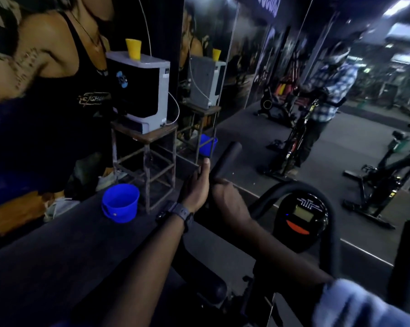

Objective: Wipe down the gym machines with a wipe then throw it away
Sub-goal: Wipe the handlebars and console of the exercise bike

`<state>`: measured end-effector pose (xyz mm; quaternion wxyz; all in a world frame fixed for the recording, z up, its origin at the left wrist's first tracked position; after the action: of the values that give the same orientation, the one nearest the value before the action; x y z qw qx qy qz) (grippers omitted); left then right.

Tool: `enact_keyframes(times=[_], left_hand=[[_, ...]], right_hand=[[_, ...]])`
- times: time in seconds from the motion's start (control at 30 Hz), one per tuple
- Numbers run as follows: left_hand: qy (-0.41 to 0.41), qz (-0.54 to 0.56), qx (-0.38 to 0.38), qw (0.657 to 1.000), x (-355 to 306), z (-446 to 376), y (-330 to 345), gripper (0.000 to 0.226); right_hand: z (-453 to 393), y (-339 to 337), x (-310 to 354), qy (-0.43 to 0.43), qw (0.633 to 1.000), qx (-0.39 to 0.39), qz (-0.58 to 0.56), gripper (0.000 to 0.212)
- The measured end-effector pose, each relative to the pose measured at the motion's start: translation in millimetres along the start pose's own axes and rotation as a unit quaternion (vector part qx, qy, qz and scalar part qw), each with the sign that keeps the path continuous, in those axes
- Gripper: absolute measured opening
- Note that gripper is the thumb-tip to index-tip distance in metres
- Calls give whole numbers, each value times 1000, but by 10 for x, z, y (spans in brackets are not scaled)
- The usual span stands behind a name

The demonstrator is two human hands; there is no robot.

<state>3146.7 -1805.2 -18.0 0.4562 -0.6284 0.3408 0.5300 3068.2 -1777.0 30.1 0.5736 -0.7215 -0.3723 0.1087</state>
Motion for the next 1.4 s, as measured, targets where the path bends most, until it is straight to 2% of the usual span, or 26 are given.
enact_keyframes(times=[0.07, 0.17, 0.2, 0.27, 0.33, 0.4, 0.43, 0.5, 0.6, 0.7, 0.77, 0.83, 0.87, 0.93, 0.97, 1.03, 1.07, 1.1, 1.17, 1.23, 1.3, 1.33, 1.37, 1.4], left_hand=[[13, 39, -1, 999, 2, -12, 43, 84], [8, 79, -29, 996, 152, -55, 59, 65], [13, 87, -32, 996, 205, -91, 69, 62], [18, 107, -34, 994, 252, -132, 67, 64], [19, 129, -46, 990, 286, -171, 47, 66], [28, 135, -44, 990, 282, -200, 62, 67], [30, 139, -38, 989, 287, -201, 74, 68], [25, 152, -31, 988, 296, -213, 74, 74], [14, 177, -15, 984, 224, -156, 45, 88], [28, 207, 2, 978, 158, -148, 62, 92], [32, 205, 1, 978, 141, -145, 76, 90], [37, 187, -3, 982, 137, -144, 82, 83], [37, 182, -5, 983, 136, -142, 74, 79], [35, 180, -10, 983, 162, -146, 59, 76], [35, 183, -11, 983, 173, -151, 59, 78], [38, 179, -13, 983, 185, -160, 63, 83], [41, 176, -17, 983, 188, -154, 59, 84], [46, 173, -23, 984, 195, -161, 57, 82], [54, 163, -32, 985, 191, -150, 42, 77], [59, 156, -34, 985, 190, -141, 35, 75], [56, 158, -38, 985, 180, -121, 18, 76], [52, 159, -41, 985, 178, -116, 9, 76], [50, 160, -45, 985, 178, -105, -8, 75], [50, 158, -49, 985, 172, -92, -23, 73]], right_hand=[[-254, -261, -292, 52, 997, -59, -19, 13], [-504, -645, -645, 104, 979, -161, -71, 16], [-499, -621, -634, 97, 978, -167, -83, 11], [-382, -297, -502, 83, 986, -124, -74, 3], [-204, -34, -268, 54, 995, -70, -52, 12], [-258, -164, -264, 31, 994, -99, -42, 9], [-390, -315, -407, 51, 988, -140, -41, 17], [-690, -640, -856, 119, 967, -218, -54, 3], [-814, -575, -1338, 238, 937, -230, -112, 23], [-513, -306, -1299, 290, 900, -271, -181, 23], [-396, -115, -1402, 341, 855, -283, -269, 17], [-455, 27, -1602, 405, 754, -288, -430, 13], [-528, 102, -1706, 430, 703, -284, -490, 18], [-641, 181, -1789, 442, 637, -282, -566, 26], [-637, 295, -1773, 453, 607, -269, -595, 24], [-532, 671, -1583, 472, 503, -229, -687, 19], [-478, 907, -1467, 471, 464, -193, -725, 26], [-420, 1104, -1396, 473, 456, -159, -737, 33], [-320, 1276, -1340, 488, 464, -123, -729, 33], [-344, 1128, -1414, 484, 471, -156, -721, 24], [-456, 770, -1503, 465, 465, -221, -720, 11], [-521, 570, -1570, 458, 477, -251, -707, 13], [-581, 396, -1643, 454, 517, -268, -674, 18], [-613, 231, -1700, 456, 587, -276, -609, 20]])
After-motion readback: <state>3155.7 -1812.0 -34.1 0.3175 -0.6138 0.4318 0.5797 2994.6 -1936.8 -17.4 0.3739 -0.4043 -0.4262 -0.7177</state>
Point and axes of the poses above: each hand's wrist, its own z-axis away from the middle knuckle, its own y-axis out of the palm, x = y × z, the point moved 10 cm from there along -z, towards the middle knuckle, and after that the axes turned 5 degrees about -z, right-handed, at the moved point
